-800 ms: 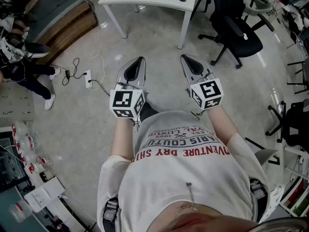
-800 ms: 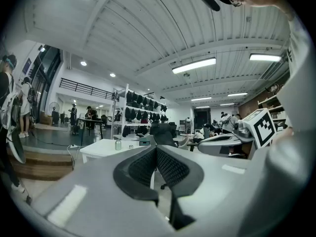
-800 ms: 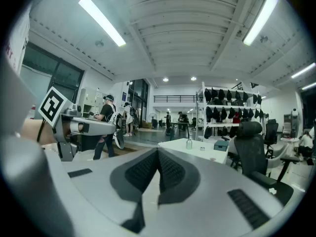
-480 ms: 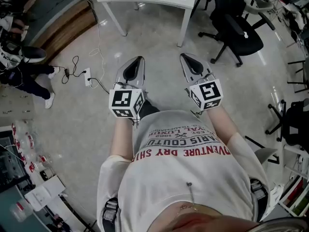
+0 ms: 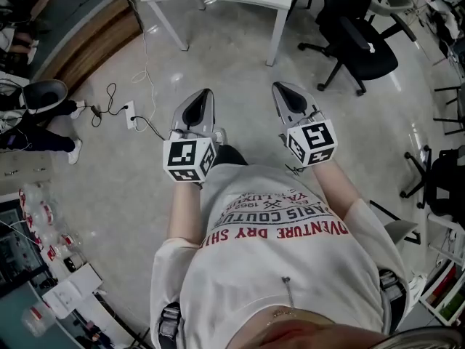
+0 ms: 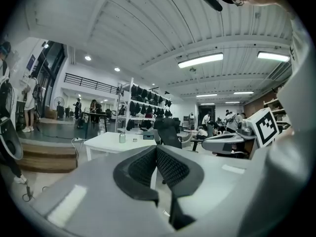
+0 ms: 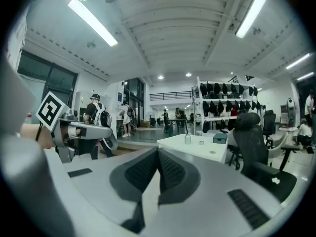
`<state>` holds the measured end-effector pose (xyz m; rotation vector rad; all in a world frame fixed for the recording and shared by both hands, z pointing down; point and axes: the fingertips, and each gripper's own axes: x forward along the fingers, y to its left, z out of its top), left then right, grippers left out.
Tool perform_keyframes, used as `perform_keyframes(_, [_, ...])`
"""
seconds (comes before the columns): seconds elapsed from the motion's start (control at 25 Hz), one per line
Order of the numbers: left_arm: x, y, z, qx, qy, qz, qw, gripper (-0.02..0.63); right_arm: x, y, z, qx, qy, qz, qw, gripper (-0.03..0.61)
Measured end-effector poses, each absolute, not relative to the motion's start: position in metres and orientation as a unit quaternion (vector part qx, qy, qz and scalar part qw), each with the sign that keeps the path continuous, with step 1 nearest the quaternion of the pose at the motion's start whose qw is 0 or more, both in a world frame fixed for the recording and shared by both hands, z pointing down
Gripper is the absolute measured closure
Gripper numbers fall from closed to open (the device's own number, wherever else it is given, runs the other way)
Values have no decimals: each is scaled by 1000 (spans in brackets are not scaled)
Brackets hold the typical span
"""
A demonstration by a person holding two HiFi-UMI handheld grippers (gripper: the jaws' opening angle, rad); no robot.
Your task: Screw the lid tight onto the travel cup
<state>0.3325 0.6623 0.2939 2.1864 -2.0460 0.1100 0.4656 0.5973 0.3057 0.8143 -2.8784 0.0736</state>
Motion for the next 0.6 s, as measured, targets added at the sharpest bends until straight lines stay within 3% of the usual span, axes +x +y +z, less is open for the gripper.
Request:
perform_keyframes(0.28, [267, 622, 310, 716, -692, 26, 91, 601, 409, 546, 323, 271, -957, 35, 96, 571])
perform_keyframes(0.6, [133, 505, 311, 737, -668, 38, 93, 601, 281, 431, 322, 306, -946, 40, 98, 571])
